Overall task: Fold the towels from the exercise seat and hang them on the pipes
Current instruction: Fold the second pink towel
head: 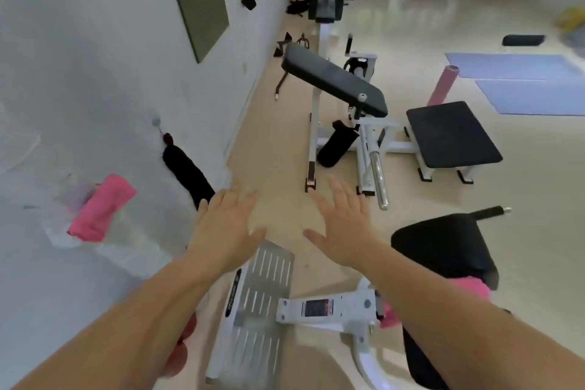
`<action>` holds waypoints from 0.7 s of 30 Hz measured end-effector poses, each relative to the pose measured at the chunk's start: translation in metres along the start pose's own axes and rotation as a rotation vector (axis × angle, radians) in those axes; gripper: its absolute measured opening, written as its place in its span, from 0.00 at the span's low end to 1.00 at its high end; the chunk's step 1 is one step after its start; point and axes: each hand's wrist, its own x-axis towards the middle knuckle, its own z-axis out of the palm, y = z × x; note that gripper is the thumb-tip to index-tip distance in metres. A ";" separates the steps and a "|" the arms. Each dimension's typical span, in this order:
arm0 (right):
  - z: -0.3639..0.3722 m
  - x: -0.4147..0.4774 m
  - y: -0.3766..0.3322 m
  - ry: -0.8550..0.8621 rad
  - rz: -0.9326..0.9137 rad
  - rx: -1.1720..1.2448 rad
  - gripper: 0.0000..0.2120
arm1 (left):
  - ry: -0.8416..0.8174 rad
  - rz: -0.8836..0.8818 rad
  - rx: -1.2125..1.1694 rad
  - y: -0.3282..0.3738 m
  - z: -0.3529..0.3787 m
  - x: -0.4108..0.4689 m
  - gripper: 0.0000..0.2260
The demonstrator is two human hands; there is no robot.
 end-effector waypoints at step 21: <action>0.207 -0.244 0.345 -0.201 0.658 0.263 0.36 | -0.544 0.296 -0.057 0.406 0.269 0.001 0.30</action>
